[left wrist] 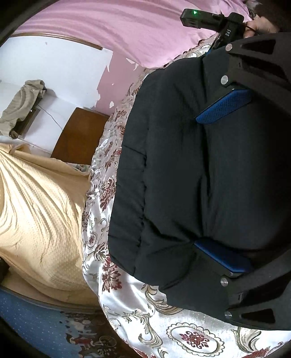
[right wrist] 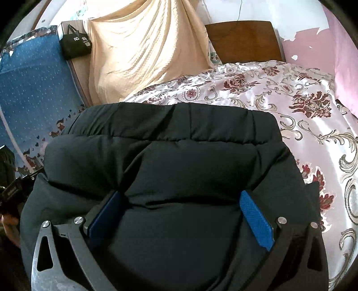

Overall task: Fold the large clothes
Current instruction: 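Press the folded jacket flat with both open tools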

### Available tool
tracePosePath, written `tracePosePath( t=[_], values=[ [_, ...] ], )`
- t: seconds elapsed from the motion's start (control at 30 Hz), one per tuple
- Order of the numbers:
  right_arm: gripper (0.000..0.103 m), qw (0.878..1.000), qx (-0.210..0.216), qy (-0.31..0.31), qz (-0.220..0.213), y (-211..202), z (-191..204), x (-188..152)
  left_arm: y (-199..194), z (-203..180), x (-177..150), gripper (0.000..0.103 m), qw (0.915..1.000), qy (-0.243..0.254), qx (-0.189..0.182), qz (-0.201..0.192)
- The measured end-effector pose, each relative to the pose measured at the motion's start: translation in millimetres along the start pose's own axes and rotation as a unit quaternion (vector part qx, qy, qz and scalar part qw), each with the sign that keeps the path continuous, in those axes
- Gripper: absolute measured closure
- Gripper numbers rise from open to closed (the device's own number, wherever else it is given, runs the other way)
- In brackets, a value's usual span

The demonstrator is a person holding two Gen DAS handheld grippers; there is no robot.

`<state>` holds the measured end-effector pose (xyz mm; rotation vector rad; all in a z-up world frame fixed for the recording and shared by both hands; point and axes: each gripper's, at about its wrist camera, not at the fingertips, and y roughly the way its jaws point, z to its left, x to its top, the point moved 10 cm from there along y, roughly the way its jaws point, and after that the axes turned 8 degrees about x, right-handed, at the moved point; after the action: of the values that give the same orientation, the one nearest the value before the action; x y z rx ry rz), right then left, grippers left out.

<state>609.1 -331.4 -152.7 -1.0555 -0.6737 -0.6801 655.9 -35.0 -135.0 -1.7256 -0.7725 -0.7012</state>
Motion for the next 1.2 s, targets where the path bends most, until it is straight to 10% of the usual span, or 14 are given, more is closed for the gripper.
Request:
tracePosePath(
  t=[0.6,1.2],
  values=[
    [0.001,1.000,-0.010,-0.005,-0.010,-3.2,0.3,-0.6,-8.0,6.6,-1.2,0.000,0.9996,-0.018,-0.024,0.000],
    [0.001,0.992,-0.121,-0.044,0.012,-101.5,3.0,-28.0,-77.7,105.8,-36.6,0.000,0.9921,-0.006,0.062,0.109]
  ],
)
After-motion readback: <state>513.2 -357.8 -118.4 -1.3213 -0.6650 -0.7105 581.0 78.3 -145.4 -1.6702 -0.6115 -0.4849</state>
